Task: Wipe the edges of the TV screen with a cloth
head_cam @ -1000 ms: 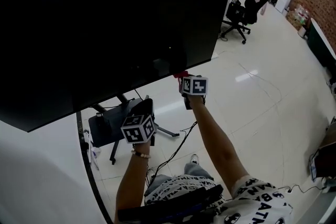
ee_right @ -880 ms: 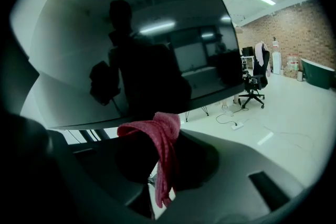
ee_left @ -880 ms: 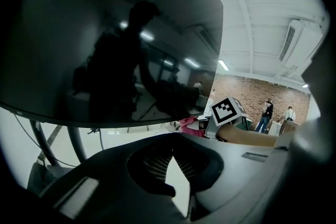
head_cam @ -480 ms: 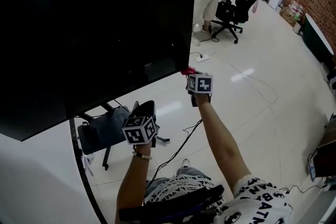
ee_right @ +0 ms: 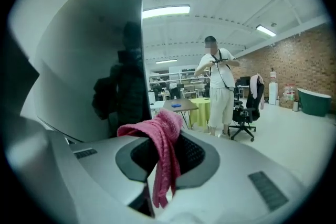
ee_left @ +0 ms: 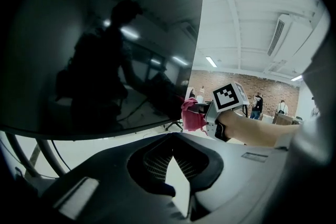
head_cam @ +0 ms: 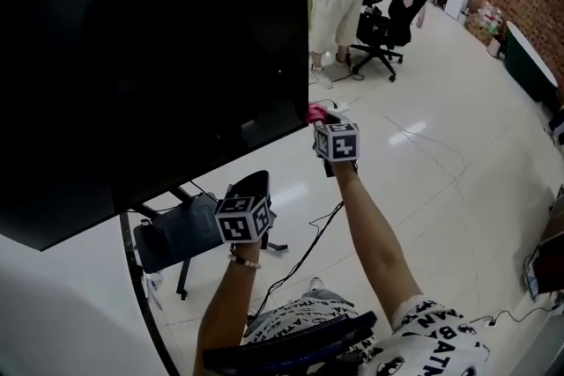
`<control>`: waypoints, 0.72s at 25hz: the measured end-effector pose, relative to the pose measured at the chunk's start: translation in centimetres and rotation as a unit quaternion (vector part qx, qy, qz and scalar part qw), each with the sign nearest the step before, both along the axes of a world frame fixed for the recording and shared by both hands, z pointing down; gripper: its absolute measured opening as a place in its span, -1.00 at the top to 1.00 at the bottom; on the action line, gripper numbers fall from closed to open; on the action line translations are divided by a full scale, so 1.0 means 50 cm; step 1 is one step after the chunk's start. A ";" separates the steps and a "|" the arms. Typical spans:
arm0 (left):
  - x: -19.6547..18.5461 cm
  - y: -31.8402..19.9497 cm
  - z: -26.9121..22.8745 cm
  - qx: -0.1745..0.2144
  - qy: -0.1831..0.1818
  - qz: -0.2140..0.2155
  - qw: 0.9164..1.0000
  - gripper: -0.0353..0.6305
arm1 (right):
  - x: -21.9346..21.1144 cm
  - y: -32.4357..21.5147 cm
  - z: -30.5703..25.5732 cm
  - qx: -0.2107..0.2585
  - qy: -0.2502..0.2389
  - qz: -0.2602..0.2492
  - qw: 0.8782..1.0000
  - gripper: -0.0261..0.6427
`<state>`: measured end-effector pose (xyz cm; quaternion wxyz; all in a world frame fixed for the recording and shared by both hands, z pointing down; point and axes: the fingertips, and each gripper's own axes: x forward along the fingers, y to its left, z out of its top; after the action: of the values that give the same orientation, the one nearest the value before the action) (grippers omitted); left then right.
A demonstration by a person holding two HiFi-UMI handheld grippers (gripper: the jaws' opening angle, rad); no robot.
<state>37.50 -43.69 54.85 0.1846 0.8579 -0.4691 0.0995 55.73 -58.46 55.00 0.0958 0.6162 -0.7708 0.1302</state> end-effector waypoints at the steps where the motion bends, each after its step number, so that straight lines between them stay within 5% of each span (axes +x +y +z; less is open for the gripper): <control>1: 0.003 -0.001 -0.007 0.003 -0.001 0.003 1.000 0.91 | -0.001 -0.001 -0.016 0.008 -0.001 -0.004 1.000 0.70; 18: 0.086 -0.089 -0.250 0.097 -0.024 0.026 0.995 0.91 | -0.004 0.011 -0.346 0.139 0.075 -0.032 0.987 0.70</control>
<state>41.78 -48.14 42.36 0.0864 0.8812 -0.4581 0.0784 55.55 -57.89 37.69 0.0712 0.6066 -0.7913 -0.0280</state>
